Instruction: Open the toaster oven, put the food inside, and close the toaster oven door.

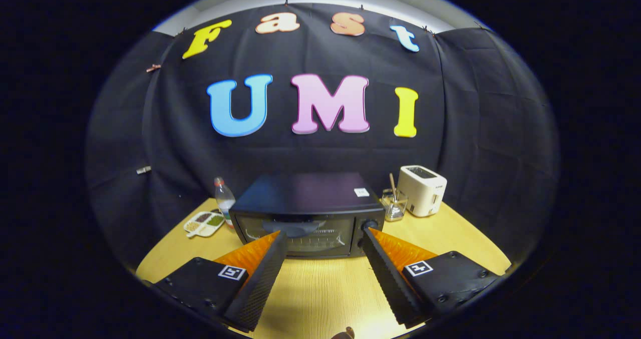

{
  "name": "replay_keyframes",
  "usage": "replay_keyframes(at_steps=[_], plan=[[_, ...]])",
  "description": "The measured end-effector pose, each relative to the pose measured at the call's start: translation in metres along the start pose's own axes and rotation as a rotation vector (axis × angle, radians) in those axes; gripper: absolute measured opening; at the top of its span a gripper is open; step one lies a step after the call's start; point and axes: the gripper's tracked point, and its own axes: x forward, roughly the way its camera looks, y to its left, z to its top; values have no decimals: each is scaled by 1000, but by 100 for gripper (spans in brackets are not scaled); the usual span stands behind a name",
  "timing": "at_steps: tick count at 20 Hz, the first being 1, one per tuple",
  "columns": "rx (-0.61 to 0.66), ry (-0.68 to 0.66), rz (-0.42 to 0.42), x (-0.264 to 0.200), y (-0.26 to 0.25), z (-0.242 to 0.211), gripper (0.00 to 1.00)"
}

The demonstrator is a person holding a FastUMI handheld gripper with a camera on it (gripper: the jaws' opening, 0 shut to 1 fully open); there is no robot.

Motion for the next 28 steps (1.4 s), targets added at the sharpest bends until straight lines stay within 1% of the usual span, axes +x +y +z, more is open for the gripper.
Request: replay_keyframes(at_steps=[3, 6, 11, 15, 18, 24, 28], plan=[[19, -100, 26, -25, -16, 51, 99], [75, -138, 60, -43, -32, 84, 98], [24, -236, 73, -59, -80, 135, 98], [17, -262, 78, -59, -102, 153, 98], [4, -262, 74, -54, -111, 152, 98], [49, -261, 86, -45, -113, 156, 98], [39, -265, 93, -45, -106, 161, 98]])
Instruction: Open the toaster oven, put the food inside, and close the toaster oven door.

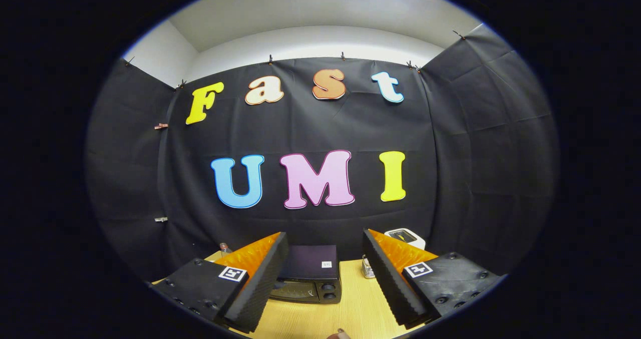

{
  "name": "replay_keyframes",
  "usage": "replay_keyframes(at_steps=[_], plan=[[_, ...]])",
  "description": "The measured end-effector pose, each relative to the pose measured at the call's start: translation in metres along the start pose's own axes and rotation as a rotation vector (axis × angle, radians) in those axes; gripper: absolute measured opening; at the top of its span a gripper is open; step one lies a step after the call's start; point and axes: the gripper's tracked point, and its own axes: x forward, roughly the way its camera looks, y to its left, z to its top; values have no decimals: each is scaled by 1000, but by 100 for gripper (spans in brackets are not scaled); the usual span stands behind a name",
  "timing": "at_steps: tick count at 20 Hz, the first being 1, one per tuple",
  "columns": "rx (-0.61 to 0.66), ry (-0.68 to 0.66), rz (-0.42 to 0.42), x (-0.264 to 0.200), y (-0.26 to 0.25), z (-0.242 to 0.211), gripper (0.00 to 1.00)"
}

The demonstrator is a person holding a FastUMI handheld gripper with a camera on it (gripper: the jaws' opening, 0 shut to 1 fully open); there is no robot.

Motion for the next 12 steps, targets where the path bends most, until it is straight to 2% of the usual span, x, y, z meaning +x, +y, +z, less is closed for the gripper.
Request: replay_keyframes(at_steps=[12], plan=[[-33, 23, 29, -10, 41, -6, 98]])
